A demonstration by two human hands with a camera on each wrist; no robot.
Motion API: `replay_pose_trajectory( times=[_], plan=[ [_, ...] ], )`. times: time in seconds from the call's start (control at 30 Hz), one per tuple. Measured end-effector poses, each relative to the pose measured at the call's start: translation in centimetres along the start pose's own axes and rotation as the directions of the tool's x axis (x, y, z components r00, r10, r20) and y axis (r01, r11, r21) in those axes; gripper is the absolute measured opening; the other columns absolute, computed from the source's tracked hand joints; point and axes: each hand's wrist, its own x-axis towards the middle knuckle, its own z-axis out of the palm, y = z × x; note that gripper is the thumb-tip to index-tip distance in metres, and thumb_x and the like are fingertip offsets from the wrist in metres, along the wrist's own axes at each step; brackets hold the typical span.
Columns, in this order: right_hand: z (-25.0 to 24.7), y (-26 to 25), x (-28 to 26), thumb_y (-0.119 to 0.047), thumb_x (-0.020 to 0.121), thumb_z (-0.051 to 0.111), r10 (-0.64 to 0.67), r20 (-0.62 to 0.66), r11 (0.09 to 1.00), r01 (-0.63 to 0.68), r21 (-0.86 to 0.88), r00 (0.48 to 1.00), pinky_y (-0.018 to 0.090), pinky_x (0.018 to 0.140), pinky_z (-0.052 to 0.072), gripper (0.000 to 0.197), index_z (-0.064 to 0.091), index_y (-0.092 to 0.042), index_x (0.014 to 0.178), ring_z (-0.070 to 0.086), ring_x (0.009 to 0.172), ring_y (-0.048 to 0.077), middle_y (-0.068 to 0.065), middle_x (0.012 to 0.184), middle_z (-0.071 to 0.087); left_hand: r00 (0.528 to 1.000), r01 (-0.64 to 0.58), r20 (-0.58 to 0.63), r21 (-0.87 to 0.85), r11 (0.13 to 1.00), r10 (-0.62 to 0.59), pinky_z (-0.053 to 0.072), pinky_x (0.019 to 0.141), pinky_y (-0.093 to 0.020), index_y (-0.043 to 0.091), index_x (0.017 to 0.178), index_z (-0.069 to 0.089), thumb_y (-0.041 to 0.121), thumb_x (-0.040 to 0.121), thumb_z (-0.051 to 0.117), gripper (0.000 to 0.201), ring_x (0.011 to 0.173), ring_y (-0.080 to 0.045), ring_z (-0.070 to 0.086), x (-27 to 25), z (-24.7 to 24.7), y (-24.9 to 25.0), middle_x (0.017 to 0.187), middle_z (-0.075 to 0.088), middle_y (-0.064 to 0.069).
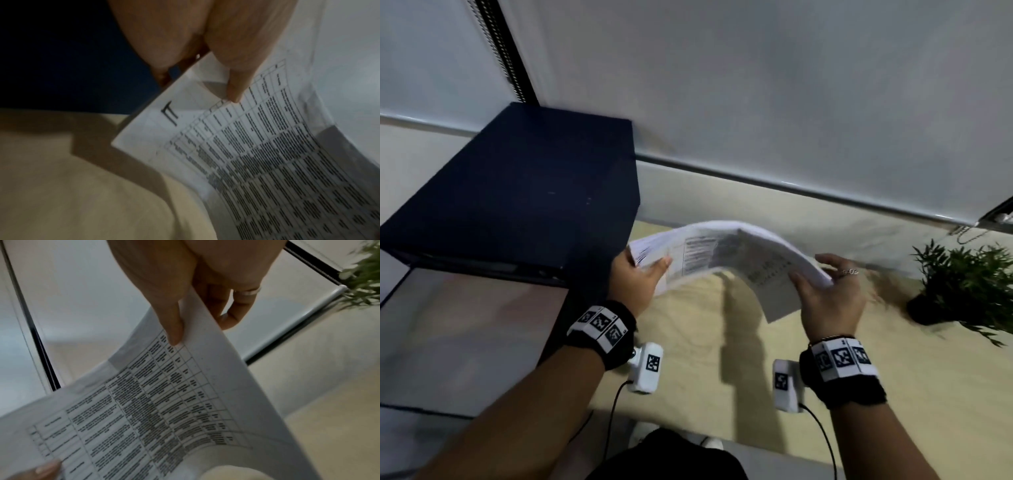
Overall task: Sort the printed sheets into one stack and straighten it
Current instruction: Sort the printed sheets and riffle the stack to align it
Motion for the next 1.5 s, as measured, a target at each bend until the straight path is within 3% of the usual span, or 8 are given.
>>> replay_pose_trajectory(
  times=[0.1, 0.3, 0.53, 0.73, 0.97, 1.23, 1.4, 1.5],
  plan=[
    [1.1, 2.3, -0.8, -0.017, 0.072, 0.081, 0.082, 0.096, 0.996, -0.085, 0.023, 0.992, 0.025, 0.08, 0.048, 0.047, 0.058, -0.026, 0.112, 0.064, 0.081, 0.017, -0.006, 0.082, 0.068, 0.998, 0.041, 0.037, 0.186, 0.982, -0.048, 0.053, 0.07, -0.021, 0.019, 0.096, 0.063, 0.012, 0.078, 0.081, 0.027, 0.084, -0.01, 0.067, 0.0, -0.4, -1.7, 0.091, 0.069, 0.002],
    [0.9, 2.0, 0.1, -0.019, 0.078, 0.076, -0.044, 0.138, 0.985, 0.066, -0.16, 0.99, 0.02, 0.072, 0.039, 0.011, 0.072, -0.017, 0.088, 0.067, 0.084, 0.026, 0.004, 0.082, 0.072, 0.998, -0.04, 0.063, 0.199, 0.979, 0.028, 0.049, 0.06, -0.017, 0.013, 0.085, 0.064, 0.009, 0.081, 0.077, 0.014, 0.062, 0.0, 0.058, 0.9, -0.4, -0.2, 0.075, 0.067, -0.001],
    [0.5, 2.2, 0.6, -0.027, 0.077, 0.076, -0.116, 0.345, 0.902, 0.244, -0.357, 0.932, 0.025, 0.082, 0.051, 0.035, 0.068, -0.023, 0.111, 0.067, 0.094, 0.02, -0.001, 0.1, 0.072, 0.98, -0.114, 0.193, 0.303, 0.946, 0.056, 0.051, 0.083, -0.012, 0.023, 0.104, 0.068, 0.008, 0.074, 0.081, 0.036, 0.089, 0.002, 0.064, 1.1, -1.2, 0.8, 0.098, 0.069, 0.012],
    [-0.2, 0.4, 0.9, -0.036, 0.08, 0.07, -0.11, 0.376, 0.756, 0.323, -0.569, 0.92, 0.037, 0.077, 0.05, 0.017, 0.072, -0.025, 0.093, 0.064, 0.091, 0.032, 0.003, 0.092, 0.071, 0.936, -0.314, 0.306, 0.5, 0.807, 0.174, 0.051, 0.079, -0.025, 0.016, 0.09, 0.074, 0.011, 0.079, 0.076, 0.012, 0.082, -0.011, 0.065, 2.3, -1.1, 3.5, 0.087, 0.071, 0.009],
    [-0.2, 0.3, 1.2, -0.042, 0.078, 0.07, -0.001, 0.467, 0.702, 0.333, -0.629, 0.884, 0.035, 0.082, 0.047, 0.023, 0.07, -0.029, 0.097, 0.065, 0.096, 0.029, 0.002, 0.096, 0.072, 0.878, -0.428, 0.477, 0.82, 0.38, -0.038, 0.046, 0.07, -0.03, 0.028, 0.097, 0.067, 0.034, 0.085, 0.069, 0.014, 0.088, -0.023, 0.065, 3.1, -0.6, 5.0, 0.093, 0.069, 0.003],
    [-0.4, 1.2, 0.6, -0.041, 0.08, 0.068, 0.051, 0.491, 0.698, 0.32, -0.64, 0.87, 0.031, 0.069, 0.041, 0.022, 0.066, -0.024, 0.094, 0.065, 0.093, 0.032, 0.005, 0.095, 0.071, 0.808, -0.568, 0.584, 0.808, 0.155, -0.084, 0.042, 0.08, -0.039, 0.03, 0.117, 0.053, 0.047, 0.086, 0.063, 0.037, 0.104, -0.025, 0.06, 2.4, 1.0, 3.9, 0.106, 0.068, 0.003],
    [-0.2, -1.2, 0.2, -0.03, 0.076, 0.073, -0.169, 0.472, 0.686, 0.447, -0.574, 0.865, 0.031, 0.062, 0.04, 0.014, 0.07, -0.02, 0.084, 0.066, 0.079, 0.034, 0.007, 0.082, 0.071, 0.692, -0.713, 0.721, 0.671, 0.204, 0.047, 0.043, 0.071, -0.037, 0.028, 0.108, 0.055, 0.047, 0.088, 0.062, 0.028, 0.092, -0.027, 0.064, 1.1, 4.7, 5.2, 0.095, 0.069, 0.0],
    [-1.5, -2.8, 0.5, -0.026, 0.073, 0.077, -0.474, 0.277, 0.702, 0.548, -0.455, 0.836, 0.04, 0.072, 0.051, 0.023, 0.07, -0.02, 0.094, 0.066, 0.086, 0.035, 0.008, 0.092, 0.071, 0.751, -0.647, 0.652, 0.697, 0.308, 0.101, 0.04, 0.062, -0.033, 0.029, 0.111, 0.058, 0.039, 0.092, 0.06, 0.021, 0.085, -0.031, 0.066, 1.1, 4.7, 6.4, 0.092, 0.07, -0.007]
  ],
)
